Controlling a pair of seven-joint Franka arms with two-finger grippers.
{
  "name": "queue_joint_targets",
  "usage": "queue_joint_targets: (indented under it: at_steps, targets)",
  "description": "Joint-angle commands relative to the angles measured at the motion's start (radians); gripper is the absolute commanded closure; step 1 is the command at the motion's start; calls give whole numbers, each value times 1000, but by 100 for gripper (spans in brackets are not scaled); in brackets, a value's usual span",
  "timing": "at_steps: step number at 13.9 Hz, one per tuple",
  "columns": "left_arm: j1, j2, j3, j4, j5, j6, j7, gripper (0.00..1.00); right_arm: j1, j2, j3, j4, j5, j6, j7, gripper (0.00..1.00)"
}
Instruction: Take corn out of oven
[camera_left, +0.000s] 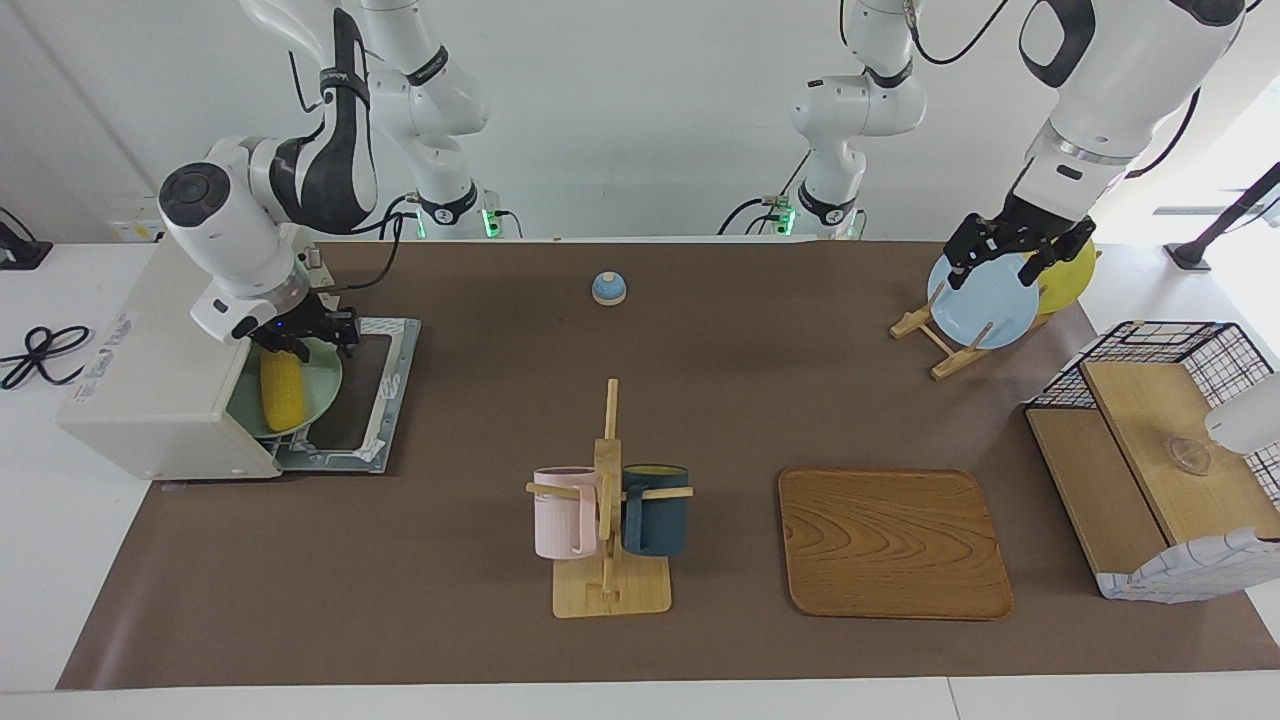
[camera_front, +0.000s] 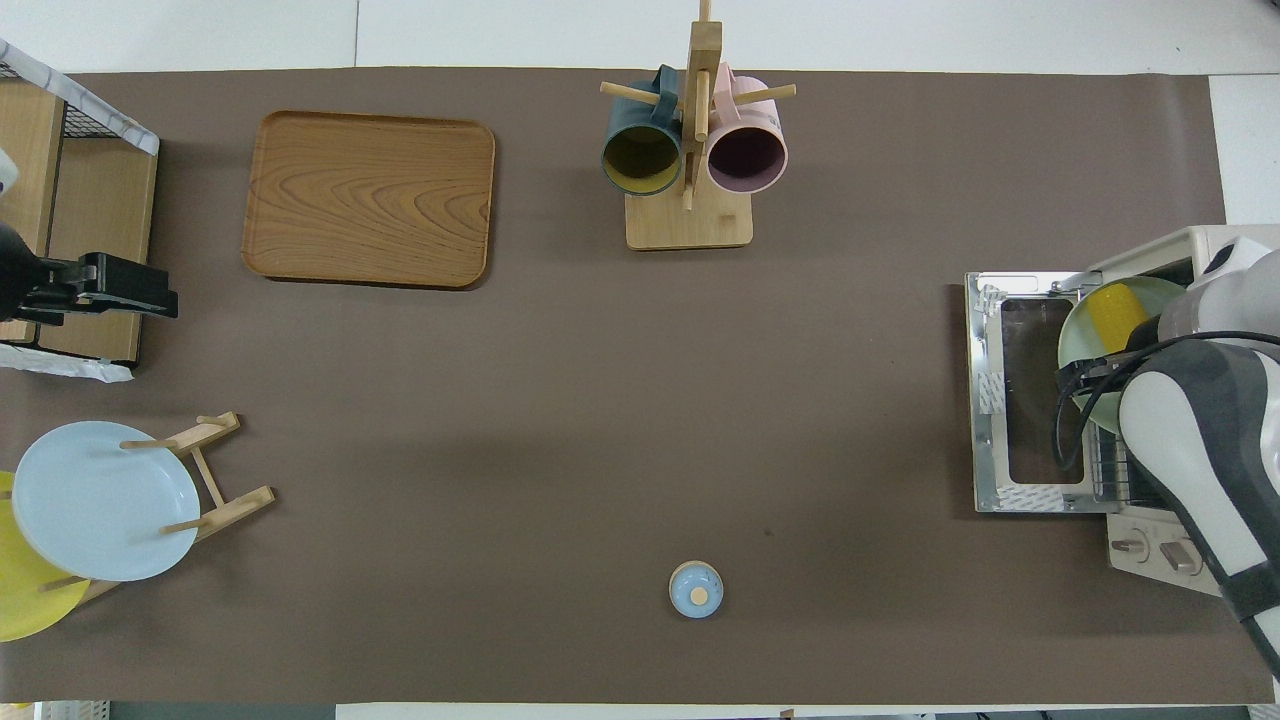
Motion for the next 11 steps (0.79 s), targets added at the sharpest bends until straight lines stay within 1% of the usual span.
queue_joint_targets:
  at_steps: [1,2,3,7,11]
  targets:
    - [3,-21,-7,-30,17,21,-11,0,2,-29,4,-44,-8,37,-4,50]
    - [2,-21,-7,-31,17,21,-11,0,2,-28,4,-47,-8,39,-6,56]
    - [0,-21,-7,-31,17,21,-11,0,2,-28,3,-56,-8,56,-6,57]
    - [0,-21,-7,-31,17,21,-11,0,3,-20,4,-100,-8,129,-7,57]
    - [-1,-23,-7,-33,17,19,-9,0,3,-20,4,-116,-8,149,-12,57]
